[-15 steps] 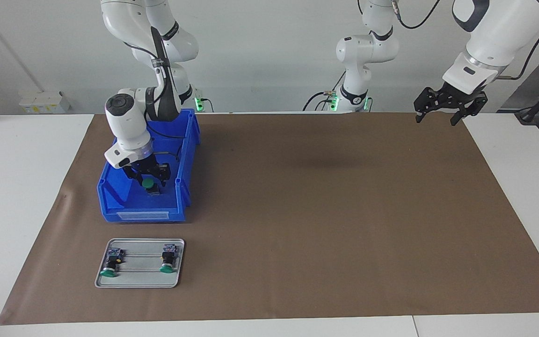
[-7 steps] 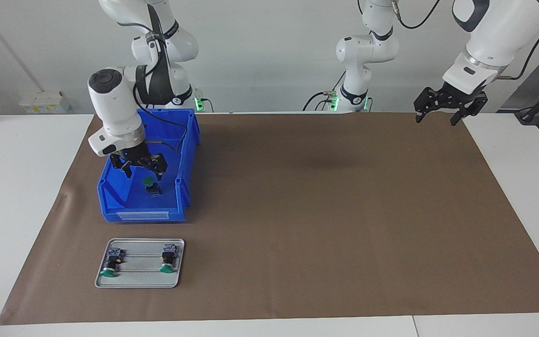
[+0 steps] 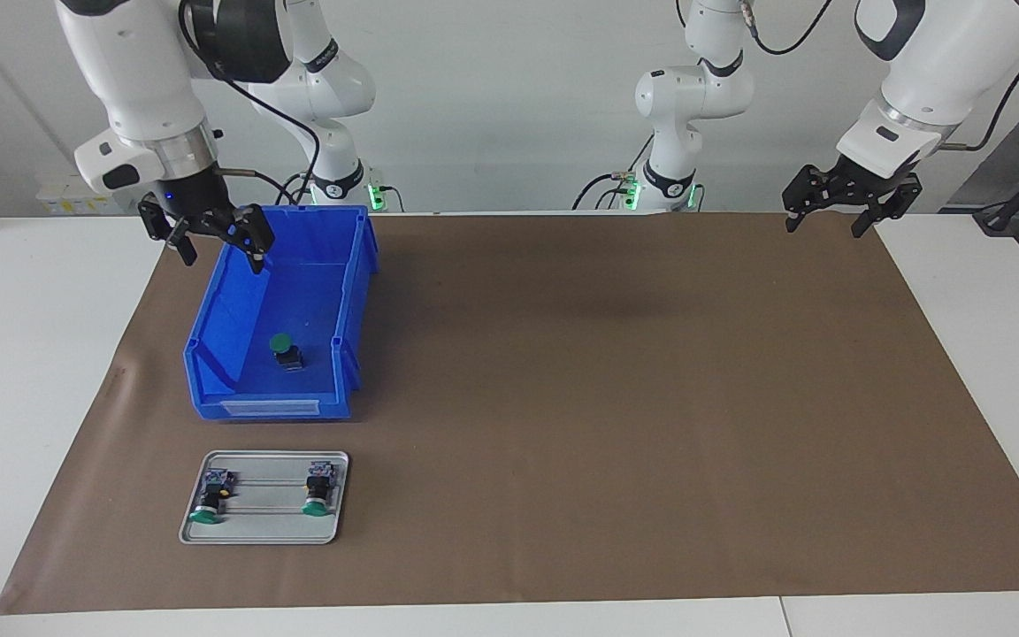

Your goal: Place and press button with both arms

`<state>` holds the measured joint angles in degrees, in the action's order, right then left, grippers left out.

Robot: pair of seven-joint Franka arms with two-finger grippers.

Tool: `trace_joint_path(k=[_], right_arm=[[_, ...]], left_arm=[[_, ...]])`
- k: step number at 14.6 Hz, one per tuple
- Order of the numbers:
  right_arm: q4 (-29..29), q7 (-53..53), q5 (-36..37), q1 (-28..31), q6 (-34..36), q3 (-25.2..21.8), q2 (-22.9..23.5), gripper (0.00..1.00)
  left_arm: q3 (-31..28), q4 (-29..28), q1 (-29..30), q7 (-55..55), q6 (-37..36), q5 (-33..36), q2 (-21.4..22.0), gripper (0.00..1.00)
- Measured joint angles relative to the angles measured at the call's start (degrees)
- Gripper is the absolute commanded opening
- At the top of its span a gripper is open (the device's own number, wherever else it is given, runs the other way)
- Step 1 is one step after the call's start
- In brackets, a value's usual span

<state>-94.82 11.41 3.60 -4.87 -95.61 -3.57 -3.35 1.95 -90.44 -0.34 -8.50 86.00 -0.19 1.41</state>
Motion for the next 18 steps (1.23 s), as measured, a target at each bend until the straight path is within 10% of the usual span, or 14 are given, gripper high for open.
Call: trace_joint_path(k=[5,18], right_arm=[[8.79,-0.02,-0.23,0.49,10.85,-0.69,0.01,1.00],[7.86,-1.52,-1.22,1.33,11.49,-0.35,1.37,1.00]], left_arm=[[0.00,0.00,0.00,0.00,0.00,0.00,0.00,1.00],[0.00,0.00,0.00,0.00,0.00,0.00,0.00,1.00]])
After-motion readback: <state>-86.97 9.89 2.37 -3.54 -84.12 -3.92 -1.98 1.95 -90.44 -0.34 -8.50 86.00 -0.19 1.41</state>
